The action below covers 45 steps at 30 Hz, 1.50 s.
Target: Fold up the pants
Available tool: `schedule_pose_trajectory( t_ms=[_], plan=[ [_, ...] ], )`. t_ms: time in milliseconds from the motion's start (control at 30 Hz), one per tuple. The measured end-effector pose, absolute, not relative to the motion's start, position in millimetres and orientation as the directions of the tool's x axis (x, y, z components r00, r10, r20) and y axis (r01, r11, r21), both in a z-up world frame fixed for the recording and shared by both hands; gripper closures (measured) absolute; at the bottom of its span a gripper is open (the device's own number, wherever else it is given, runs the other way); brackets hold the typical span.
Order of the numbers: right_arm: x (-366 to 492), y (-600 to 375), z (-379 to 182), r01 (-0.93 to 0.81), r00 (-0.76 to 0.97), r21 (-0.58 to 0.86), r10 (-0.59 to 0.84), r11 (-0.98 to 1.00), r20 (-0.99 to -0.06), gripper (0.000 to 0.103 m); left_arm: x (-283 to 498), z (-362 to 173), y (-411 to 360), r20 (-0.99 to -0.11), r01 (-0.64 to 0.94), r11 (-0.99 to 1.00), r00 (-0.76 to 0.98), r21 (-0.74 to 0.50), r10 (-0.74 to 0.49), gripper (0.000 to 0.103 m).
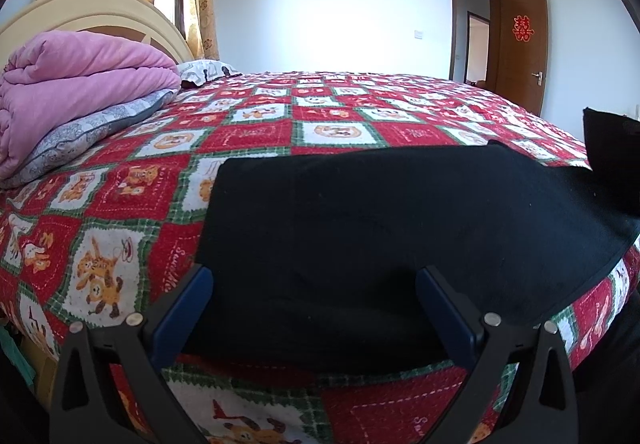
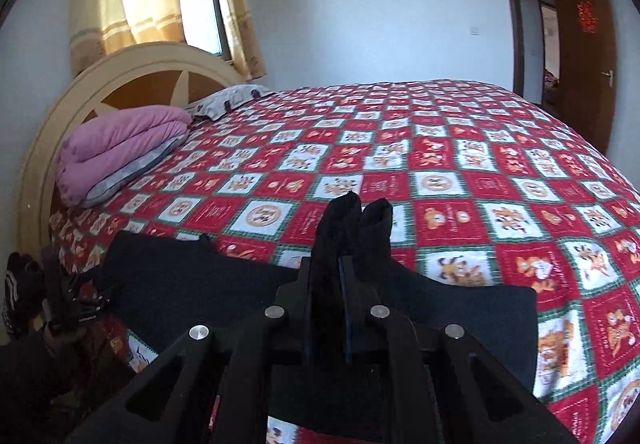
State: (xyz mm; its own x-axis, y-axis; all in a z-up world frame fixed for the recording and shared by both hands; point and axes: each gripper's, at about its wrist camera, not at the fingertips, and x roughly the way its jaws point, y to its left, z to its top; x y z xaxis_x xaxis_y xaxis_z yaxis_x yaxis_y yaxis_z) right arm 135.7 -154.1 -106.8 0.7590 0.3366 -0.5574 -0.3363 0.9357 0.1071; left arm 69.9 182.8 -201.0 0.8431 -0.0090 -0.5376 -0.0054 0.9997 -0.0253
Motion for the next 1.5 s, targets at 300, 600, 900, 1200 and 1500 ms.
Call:
schedule_pose_trajectory(
  t_ms=[300, 600, 900, 1200, 1500],
  plan=[
    [136, -98, -135, -0.417, 0.716, 0.046, 0.360, 0.908, -0.598, 0.092, 70, -202, 183, -0.535, -0.003, 1.000, 0.845, -0.020, -0.008, 0.000],
    [131, -60, -162, -0.485, 0.677, -0.012, 0.367, 0.874, -0.639, 0.092, 69, -202, 182, -0.533, -0.003, 1.000, 0.846, -0.017, -0.007, 0.000],
    [135, -46, -202, -0.525, 0.603, -0.092, 0.293, 0.846, -0.742, 0.090, 69, -198, 185, -0.529, -0.002, 1.000, 0.849, -0.028, -0.013, 0.000],
    [109, -48, -189, -0.602, 0.584, -0.162, 0.294, 0.782, -0.756, 0.082, 69, -186, 222, -0.519, -0.110, 0.985, 0.854, -0.136, 0.024, 0.000],
    [112, -134, -151, -0.406, 0.671, -0.167, 0.169, 0.898, -0.722, 0.063, 77, -130, 121, -0.447, 0.193, 0.958, 0.853, -0.214, -0.272, 0.000]
  ],
)
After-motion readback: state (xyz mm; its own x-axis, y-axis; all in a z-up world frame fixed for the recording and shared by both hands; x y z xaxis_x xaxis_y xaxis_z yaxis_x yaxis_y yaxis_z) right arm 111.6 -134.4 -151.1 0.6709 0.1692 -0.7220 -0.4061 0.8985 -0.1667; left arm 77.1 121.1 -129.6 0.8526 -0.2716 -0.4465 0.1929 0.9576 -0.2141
